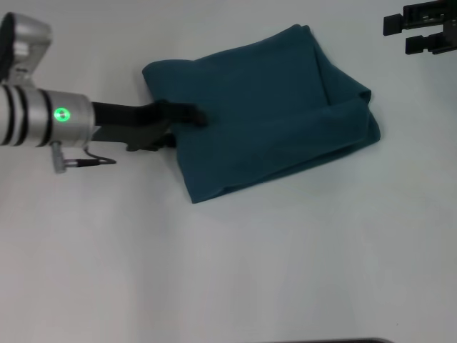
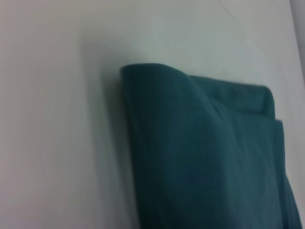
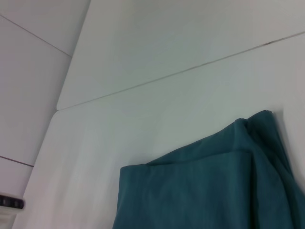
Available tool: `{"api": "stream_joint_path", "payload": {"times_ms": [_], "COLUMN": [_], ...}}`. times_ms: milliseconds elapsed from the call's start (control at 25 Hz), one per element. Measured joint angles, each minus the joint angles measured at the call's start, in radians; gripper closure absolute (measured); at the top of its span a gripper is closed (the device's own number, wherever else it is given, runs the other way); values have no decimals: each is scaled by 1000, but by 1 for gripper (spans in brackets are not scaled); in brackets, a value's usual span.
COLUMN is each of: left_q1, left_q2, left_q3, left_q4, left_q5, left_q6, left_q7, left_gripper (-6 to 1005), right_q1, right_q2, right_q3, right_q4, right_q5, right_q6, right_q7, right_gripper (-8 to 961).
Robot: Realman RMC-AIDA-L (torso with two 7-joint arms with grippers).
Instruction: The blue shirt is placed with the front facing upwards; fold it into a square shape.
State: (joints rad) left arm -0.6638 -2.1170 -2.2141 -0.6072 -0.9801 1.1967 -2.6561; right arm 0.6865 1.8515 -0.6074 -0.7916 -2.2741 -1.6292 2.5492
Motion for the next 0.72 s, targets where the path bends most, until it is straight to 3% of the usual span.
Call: {"api": "stream_joint_path", "payload": {"times_ms": [280, 600, 720], "left_q1": [-39, -50, -52], "left_q2": [-5, -19, -21], "left_q3": [30, 29, 26], "left_q4": [9, 8, 8], "left_q5": [6, 3, -3], "left_q6": [-28, -29, -28], "left_q7": [12, 11, 11], "left_gripper": [248, 439, 578], "right_q1": [-1, -1, -1], "right_q2": [0, 0, 0], "right_q3": [5, 9, 9], "right_q4": [0, 5, 6], "right_q5": [2, 2, 2], "right_q6": [-14, -15, -15], "right_q7": [-4, -6, -6], "right_gripper": [86, 86, 86]}}
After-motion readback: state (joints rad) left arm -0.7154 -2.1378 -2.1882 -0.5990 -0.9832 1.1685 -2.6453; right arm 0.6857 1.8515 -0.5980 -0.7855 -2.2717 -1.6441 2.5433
